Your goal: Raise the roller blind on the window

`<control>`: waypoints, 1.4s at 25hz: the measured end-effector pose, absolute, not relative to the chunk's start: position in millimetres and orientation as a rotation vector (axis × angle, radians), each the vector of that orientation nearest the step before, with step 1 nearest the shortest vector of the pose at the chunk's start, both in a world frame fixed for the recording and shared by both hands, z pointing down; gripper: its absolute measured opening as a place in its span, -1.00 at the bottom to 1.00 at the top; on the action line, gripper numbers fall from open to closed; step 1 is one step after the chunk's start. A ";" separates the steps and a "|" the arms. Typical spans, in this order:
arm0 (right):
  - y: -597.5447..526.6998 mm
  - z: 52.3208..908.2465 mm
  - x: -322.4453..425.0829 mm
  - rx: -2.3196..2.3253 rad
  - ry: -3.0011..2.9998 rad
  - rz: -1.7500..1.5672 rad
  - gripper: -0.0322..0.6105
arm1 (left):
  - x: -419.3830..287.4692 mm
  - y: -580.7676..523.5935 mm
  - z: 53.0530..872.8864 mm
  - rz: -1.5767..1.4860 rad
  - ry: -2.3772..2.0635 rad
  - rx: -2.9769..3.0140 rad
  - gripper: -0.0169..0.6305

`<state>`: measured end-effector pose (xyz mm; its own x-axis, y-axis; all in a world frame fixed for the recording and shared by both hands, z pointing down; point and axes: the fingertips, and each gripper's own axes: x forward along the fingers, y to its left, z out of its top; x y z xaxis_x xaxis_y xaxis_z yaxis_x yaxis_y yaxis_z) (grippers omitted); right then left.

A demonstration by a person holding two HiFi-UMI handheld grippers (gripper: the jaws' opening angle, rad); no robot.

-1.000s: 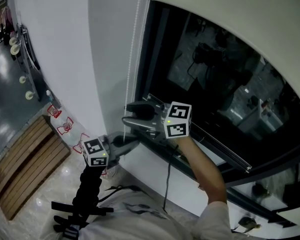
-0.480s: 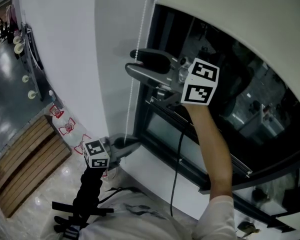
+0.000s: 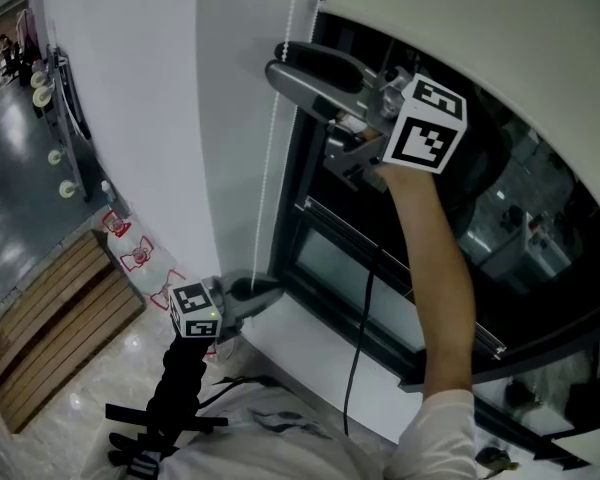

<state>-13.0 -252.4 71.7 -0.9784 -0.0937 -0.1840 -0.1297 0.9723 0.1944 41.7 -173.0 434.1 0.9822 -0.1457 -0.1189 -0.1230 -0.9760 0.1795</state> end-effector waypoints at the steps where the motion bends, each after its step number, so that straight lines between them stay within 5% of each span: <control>1: -251.4 69.9 -12.9 -0.166 2.943 0.311 -0.44 | 41.5 -172.8 434.3 -0.197 -0.202 2.958 -0.95; 8: -249.6 65.5 -17.2 -0.152 2.957 0.313 -0.61 | 43.4 -172.7 435.0 -0.193 -0.198 2.955 -0.95; 12: -248.4 64.0 -18.2 -0.154 2.963 0.286 -0.87 | 44.8 -170.6 435.6 -0.189 -0.191 2.952 -0.95; 35: -231.1 148.1 -14.3 -0.194 3.066 0.105 -0.89 | 48.5 -169.1 437.2 -0.176 -0.159 2.953 -0.95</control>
<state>-14.3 -231.1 148.1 -0.9898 -0.1231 -0.0716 -0.1278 0.9898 0.0638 48.5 -169.1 437.2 0.9872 -0.1170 -0.1079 -0.0959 -0.9783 0.1837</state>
